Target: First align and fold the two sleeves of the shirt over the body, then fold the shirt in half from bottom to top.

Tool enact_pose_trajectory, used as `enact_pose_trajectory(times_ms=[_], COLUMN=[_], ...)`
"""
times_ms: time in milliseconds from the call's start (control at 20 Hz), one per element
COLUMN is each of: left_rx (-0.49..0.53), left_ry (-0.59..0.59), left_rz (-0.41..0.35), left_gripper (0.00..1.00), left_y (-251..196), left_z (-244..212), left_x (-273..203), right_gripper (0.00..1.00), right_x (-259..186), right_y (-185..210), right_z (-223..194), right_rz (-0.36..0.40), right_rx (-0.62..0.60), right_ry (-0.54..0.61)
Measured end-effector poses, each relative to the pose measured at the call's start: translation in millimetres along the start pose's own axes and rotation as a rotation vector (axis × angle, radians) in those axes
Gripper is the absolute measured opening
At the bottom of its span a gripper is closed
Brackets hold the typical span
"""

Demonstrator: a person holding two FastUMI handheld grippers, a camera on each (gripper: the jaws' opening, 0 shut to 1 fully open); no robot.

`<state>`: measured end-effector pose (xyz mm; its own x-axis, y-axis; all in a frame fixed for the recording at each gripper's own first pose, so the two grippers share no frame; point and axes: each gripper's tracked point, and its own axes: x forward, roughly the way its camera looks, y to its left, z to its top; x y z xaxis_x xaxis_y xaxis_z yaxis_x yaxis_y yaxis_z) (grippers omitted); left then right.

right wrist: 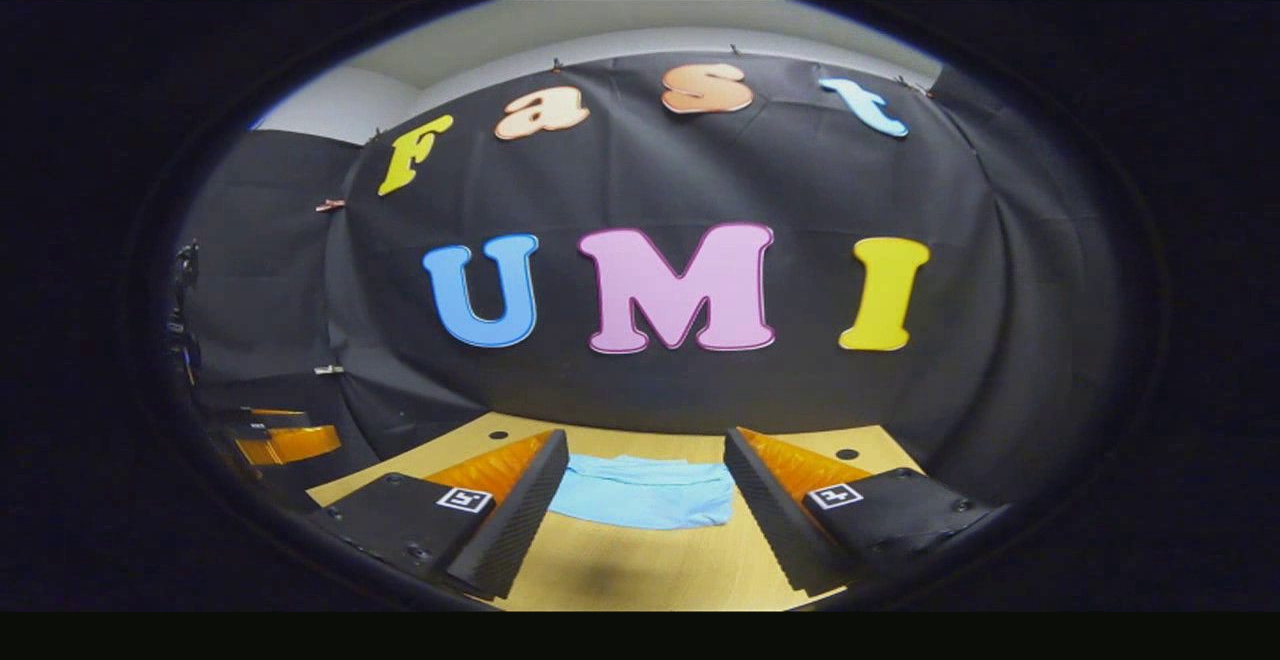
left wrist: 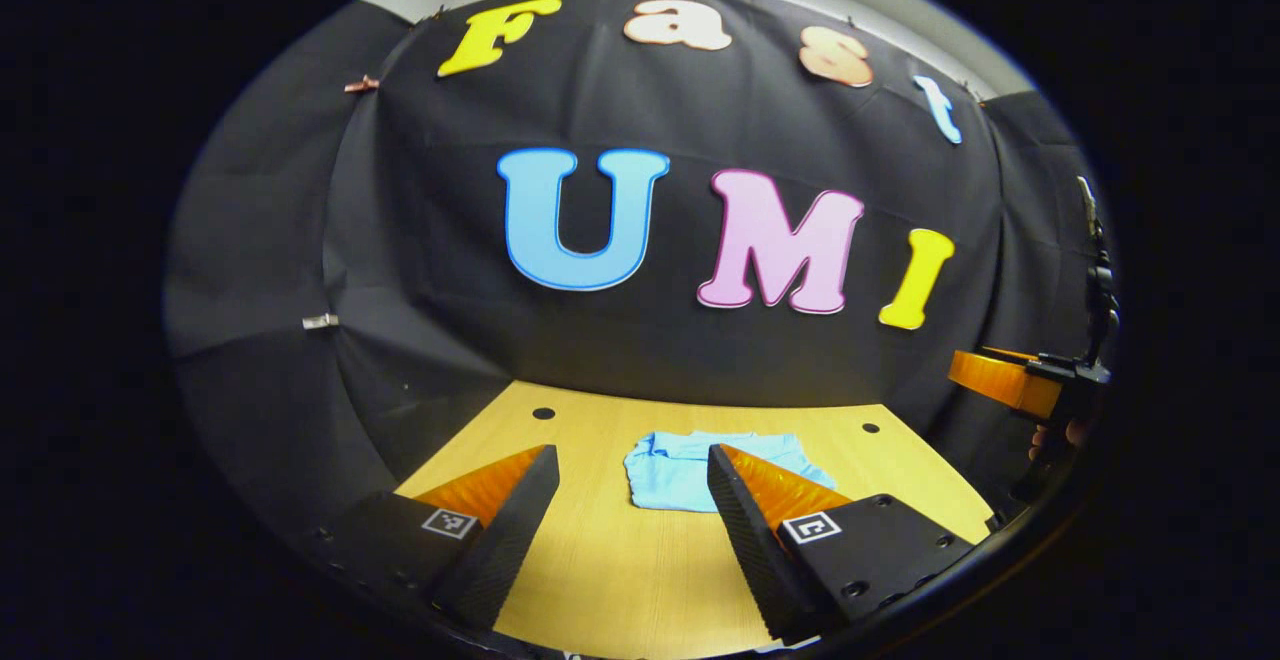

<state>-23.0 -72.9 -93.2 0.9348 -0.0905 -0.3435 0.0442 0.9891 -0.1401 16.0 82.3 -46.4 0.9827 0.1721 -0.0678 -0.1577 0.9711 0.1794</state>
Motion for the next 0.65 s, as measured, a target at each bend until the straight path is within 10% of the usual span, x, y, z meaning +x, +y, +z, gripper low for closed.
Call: enact_pose_trajectory(times_ms=[650], left_rx=[0.041], left_ry=[-0.152], left_rz=[0.011], left_gripper=[0.95], left_y=[-51], left_z=[56], left_x=[-86], right_gripper=[0.96], right_x=[-38], right_y=[73], right_z=[55], right_rz=[0.174], right_rx=[-0.072], right_ry=[-0.121])
